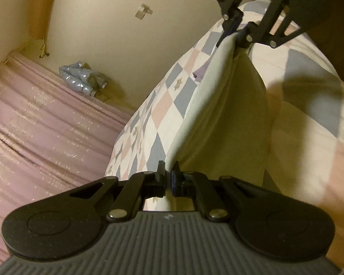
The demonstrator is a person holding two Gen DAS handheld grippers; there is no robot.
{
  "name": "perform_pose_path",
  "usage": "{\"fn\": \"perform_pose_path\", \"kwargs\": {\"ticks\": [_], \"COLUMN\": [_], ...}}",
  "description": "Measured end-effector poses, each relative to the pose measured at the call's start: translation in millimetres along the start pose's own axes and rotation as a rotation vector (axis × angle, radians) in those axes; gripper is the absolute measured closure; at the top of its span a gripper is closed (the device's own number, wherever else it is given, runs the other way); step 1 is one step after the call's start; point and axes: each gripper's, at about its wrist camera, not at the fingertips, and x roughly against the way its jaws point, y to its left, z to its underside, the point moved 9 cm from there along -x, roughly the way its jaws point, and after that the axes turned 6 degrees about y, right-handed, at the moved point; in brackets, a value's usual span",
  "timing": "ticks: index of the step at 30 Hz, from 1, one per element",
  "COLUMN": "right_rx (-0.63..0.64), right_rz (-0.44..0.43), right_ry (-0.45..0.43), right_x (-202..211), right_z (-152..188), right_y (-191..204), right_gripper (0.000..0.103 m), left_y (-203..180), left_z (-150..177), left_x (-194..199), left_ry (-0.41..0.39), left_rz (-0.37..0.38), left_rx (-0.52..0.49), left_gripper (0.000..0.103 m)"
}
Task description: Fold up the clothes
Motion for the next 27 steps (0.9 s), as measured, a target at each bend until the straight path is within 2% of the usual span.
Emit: {"fn": "perform_pose_path", "kwargs": {"ticks": [5, 11, 16, 20, 24, 27], "right_rx": [-0.049, -0.108, -0.158, -0.197, -0.193, -0.188], "right_rz": [-0.004, -0.069, -0.102, -0.122, -0.088, -0.036], "right_ry": [0.044, 0.146, 0.234, 0.301, 0.340, 0.348], "right_x": [-33.9, -61.5, -64.0, -68.0, -88.6, -104.5], "right_z": [17.4, 36.1, 58.2, 76.7, 109.1, 129.2], "right_y": [-19.9, -54.8, -116.0, -167.6, -225.2, -268.5], "right_gripper": [0.094, 0.094, 0.094, 0.094, 0.094, 0.094], "left_y": [11.4, 29.1, 49.4, 61.2, 74.5, 90.4], "left_z": [-17.3, -60.5, -119.2, -180.9, -241.9, -284.1], "left_x": [-52.2, -91.6, -116.0, -138.2, -180.6, -209.7], "left_ry": [-0.054, -0.048, -0.068, -0.109, -0.156, -0.200], "left_rz": [0.039, 0.169, 0.270, 0.309, 0.302, 0.259], "left_rx": [0.001, -0.033, -0.068, -0.079, -0.090, -0.083], "left_gripper": [0.099, 0.099, 0.099, 0.099, 0.099, 0.099]}}
